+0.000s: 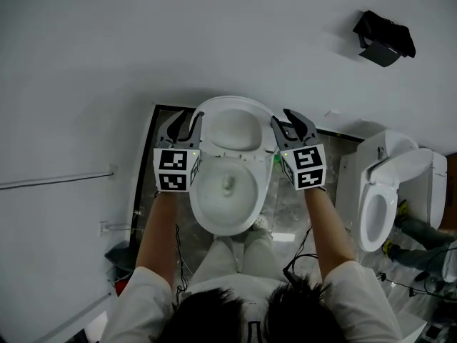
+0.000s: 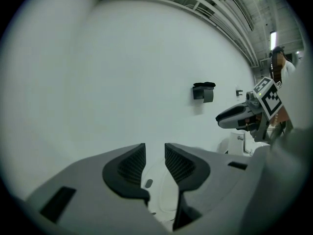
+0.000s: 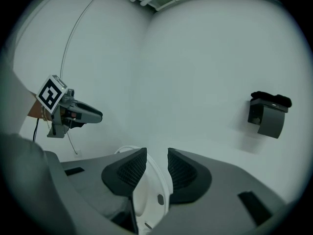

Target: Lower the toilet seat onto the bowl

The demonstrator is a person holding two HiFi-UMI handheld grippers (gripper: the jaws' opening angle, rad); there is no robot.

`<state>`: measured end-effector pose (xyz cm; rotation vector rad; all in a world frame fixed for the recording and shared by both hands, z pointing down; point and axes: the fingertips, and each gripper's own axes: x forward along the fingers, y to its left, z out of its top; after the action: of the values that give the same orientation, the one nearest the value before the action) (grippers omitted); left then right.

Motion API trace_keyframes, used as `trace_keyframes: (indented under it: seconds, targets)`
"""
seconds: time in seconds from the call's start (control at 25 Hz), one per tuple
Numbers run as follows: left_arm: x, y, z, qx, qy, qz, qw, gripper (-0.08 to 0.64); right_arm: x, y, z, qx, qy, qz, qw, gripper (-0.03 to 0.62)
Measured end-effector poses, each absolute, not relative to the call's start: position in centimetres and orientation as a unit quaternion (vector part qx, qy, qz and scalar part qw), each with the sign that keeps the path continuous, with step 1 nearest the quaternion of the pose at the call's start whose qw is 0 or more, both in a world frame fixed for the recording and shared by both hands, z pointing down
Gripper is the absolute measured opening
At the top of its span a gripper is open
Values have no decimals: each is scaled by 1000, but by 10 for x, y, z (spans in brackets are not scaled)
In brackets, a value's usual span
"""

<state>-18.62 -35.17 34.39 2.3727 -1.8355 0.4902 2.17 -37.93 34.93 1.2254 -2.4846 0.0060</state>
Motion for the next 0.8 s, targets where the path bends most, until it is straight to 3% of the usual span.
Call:
trace_keyframes:
  seconds: [0.8]
  targets:
    - [-199,-412,448,795,-529,290,64,101,-2,-415,438,403,-866,6,297,138]
